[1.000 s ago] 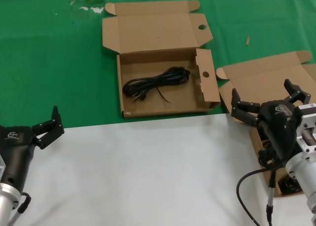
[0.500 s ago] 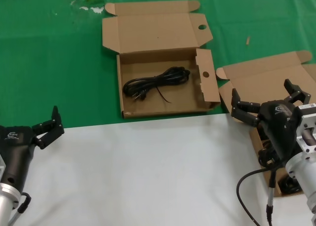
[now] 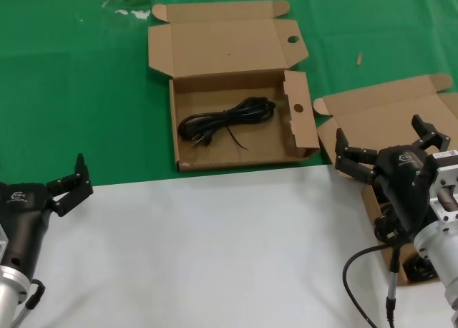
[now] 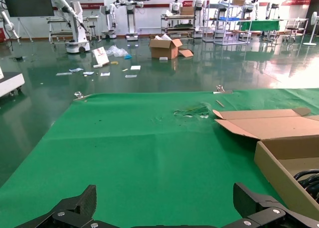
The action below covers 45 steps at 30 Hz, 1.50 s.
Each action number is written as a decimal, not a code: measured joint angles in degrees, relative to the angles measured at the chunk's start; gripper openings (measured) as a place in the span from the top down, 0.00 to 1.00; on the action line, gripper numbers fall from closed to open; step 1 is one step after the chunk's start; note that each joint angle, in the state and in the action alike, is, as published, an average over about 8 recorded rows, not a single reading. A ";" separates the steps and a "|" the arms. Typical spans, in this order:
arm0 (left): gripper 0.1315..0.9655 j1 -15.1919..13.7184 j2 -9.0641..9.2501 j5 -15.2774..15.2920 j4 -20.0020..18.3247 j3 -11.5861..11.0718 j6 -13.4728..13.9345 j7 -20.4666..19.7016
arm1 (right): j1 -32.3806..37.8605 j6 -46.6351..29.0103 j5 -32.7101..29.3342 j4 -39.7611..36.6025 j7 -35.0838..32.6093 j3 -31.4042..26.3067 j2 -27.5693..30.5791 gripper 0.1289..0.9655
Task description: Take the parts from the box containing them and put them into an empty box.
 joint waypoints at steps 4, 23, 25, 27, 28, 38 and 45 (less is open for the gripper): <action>0.00 0.00 0.00 0.00 0.00 0.00 0.00 0.00 | 0.00 0.00 0.00 0.00 0.00 0.00 0.00 0.00; 0.00 0.00 0.00 0.00 0.00 0.00 0.00 0.00 | 0.00 0.00 0.00 0.00 0.00 0.00 0.00 0.00; 0.00 0.00 0.00 0.00 0.00 0.00 0.00 0.00 | 0.00 0.00 0.00 0.00 0.00 0.00 0.00 0.00; 0.00 0.00 0.00 0.00 0.00 0.00 0.00 0.00 | 0.00 0.00 0.00 0.00 0.00 0.00 0.00 0.00; 0.00 0.00 0.00 0.00 0.00 0.00 0.00 0.00 | 0.00 0.00 0.00 0.00 0.00 0.00 0.00 0.00; 0.00 0.00 0.00 0.00 0.00 0.00 0.00 0.00 | 0.00 0.00 0.00 0.00 0.00 0.00 0.00 0.00; 0.00 0.00 0.00 0.00 0.00 0.00 0.00 0.00 | 0.00 0.00 0.00 0.00 0.00 0.00 0.00 0.00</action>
